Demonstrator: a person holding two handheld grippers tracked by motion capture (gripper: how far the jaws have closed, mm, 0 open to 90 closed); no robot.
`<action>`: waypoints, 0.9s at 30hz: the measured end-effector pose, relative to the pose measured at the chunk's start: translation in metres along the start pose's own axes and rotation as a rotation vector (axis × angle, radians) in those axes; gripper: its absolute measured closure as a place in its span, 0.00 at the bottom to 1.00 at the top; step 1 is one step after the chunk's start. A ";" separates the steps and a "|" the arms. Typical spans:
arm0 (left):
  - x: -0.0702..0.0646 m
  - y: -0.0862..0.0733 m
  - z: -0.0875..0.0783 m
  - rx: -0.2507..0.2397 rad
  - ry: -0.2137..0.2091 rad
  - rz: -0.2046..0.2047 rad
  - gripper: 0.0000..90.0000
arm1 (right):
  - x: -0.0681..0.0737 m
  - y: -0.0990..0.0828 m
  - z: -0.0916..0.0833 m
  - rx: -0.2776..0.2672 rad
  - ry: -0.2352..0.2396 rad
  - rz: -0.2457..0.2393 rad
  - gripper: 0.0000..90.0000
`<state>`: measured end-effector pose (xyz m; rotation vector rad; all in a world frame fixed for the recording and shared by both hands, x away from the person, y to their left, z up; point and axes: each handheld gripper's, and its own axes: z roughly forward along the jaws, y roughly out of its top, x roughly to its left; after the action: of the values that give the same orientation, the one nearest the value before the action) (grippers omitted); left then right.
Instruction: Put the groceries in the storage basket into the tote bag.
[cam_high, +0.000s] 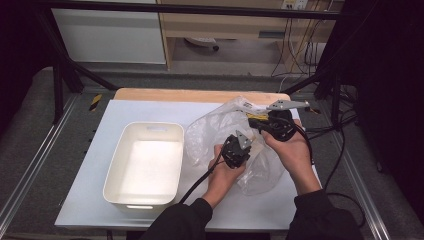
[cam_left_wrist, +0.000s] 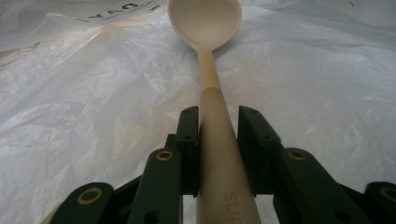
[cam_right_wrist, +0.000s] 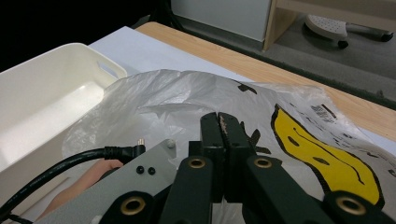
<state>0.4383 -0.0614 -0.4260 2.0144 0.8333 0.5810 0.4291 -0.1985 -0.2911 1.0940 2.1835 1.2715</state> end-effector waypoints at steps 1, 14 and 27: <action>0.000 0.001 0.000 0.005 -0.004 -0.003 0.78 | 0.000 0.000 0.000 0.000 0.000 -0.001 1.00; 0.005 -0.018 0.024 0.125 -0.028 -0.006 0.78 | 0.001 -0.004 0.000 0.006 0.000 -0.002 1.00; 0.007 -0.021 0.028 0.137 -0.034 -0.026 0.78 | 0.002 -0.007 0.005 0.020 0.003 0.001 1.00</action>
<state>0.4544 -0.0624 -0.4583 2.1273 0.8988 0.4848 0.4284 -0.1961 -0.2994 1.1017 2.2022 1.2550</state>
